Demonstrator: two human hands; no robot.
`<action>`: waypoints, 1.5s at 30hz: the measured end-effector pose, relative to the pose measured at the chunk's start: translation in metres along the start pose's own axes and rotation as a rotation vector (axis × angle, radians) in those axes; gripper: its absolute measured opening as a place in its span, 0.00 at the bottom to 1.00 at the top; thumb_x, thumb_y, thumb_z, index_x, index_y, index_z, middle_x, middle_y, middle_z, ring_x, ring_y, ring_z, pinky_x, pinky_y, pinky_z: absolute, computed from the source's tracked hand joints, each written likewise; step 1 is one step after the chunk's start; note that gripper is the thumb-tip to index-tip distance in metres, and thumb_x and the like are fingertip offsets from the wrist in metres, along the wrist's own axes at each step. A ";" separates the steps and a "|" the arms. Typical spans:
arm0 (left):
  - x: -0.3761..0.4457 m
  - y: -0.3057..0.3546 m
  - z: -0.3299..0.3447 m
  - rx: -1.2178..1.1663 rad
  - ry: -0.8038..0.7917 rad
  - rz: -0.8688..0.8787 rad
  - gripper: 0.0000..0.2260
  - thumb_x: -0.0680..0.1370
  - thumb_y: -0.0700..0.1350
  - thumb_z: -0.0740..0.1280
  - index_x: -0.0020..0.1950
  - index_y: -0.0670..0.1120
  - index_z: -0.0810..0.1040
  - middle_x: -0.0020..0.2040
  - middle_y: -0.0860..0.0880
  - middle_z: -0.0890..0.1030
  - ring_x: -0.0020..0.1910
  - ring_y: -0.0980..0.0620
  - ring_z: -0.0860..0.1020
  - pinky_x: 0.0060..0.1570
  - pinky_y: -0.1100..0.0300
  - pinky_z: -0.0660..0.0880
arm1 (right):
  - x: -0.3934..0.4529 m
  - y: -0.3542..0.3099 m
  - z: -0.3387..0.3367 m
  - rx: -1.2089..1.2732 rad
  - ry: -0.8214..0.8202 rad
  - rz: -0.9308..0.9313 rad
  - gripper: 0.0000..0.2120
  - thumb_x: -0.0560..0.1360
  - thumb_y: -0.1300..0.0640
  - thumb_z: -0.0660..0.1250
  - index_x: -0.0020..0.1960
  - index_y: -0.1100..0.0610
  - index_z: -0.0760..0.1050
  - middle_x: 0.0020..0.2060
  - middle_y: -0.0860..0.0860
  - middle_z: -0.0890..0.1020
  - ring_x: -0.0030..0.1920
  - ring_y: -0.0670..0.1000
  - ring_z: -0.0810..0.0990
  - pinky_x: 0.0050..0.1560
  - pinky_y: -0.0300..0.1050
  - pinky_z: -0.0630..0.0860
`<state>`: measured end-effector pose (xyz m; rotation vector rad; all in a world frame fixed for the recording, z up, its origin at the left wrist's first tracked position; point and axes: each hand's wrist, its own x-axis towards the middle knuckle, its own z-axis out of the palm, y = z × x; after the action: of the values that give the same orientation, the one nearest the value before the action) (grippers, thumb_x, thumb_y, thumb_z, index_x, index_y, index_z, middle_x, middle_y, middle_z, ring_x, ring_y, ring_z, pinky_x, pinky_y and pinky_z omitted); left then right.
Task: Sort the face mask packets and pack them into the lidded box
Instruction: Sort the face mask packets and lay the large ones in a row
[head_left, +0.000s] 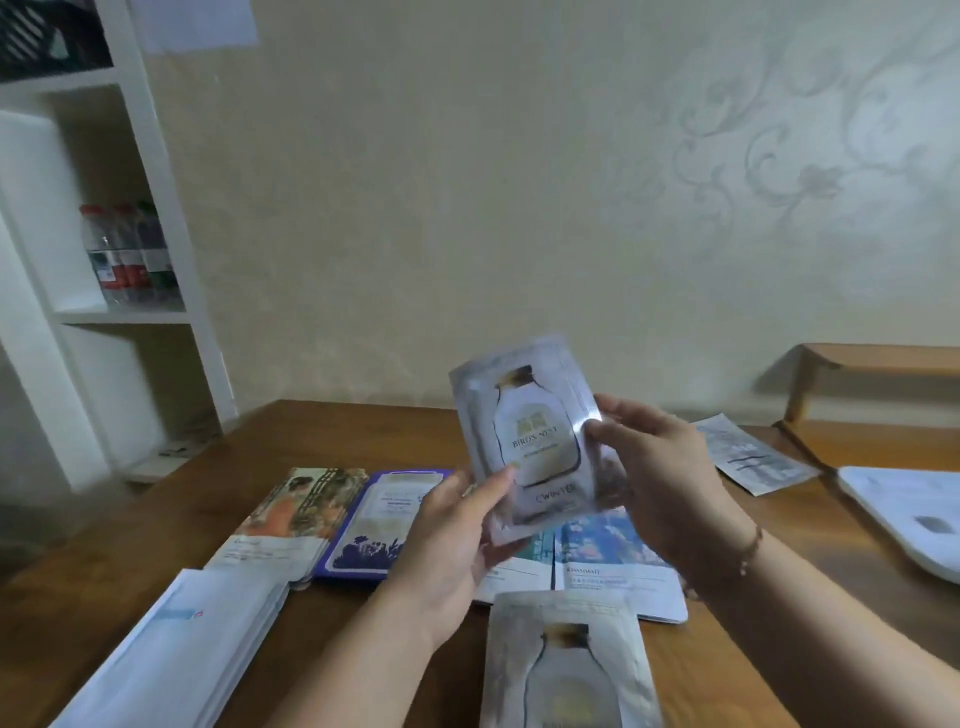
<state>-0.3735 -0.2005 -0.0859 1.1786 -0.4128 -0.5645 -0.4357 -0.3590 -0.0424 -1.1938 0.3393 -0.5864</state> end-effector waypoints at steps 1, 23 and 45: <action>-0.007 0.003 0.001 0.012 -0.028 -0.014 0.15 0.74 0.44 0.69 0.61 0.44 0.79 0.54 0.42 0.84 0.50 0.45 0.84 0.38 0.57 0.80 | -0.007 0.002 -0.008 0.007 -0.019 0.031 0.11 0.75 0.68 0.66 0.56 0.62 0.79 0.48 0.62 0.84 0.39 0.60 0.84 0.32 0.50 0.80; -0.127 -0.050 -0.028 1.246 0.050 0.052 0.36 0.69 0.72 0.61 0.75 0.64 0.60 0.37 0.59 0.78 0.37 0.62 0.74 0.44 0.63 0.74 | -0.088 0.053 -0.082 -1.152 -0.164 -0.219 0.18 0.71 0.50 0.73 0.60 0.48 0.77 0.28 0.48 0.81 0.28 0.43 0.77 0.31 0.31 0.70; -0.149 -0.073 -0.025 1.226 -0.105 0.127 0.51 0.56 0.77 0.67 0.73 0.73 0.44 0.74 0.73 0.35 0.75 0.69 0.45 0.74 0.52 0.61 | -0.072 0.074 -0.059 -1.214 -0.476 -0.403 0.33 0.70 0.31 0.66 0.68 0.49 0.72 0.66 0.45 0.74 0.67 0.44 0.70 0.70 0.46 0.66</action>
<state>-0.4910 -0.1105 -0.1652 2.2667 -0.9856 -0.2185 -0.5071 -0.3431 -0.1359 -2.5540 0.0016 -0.3900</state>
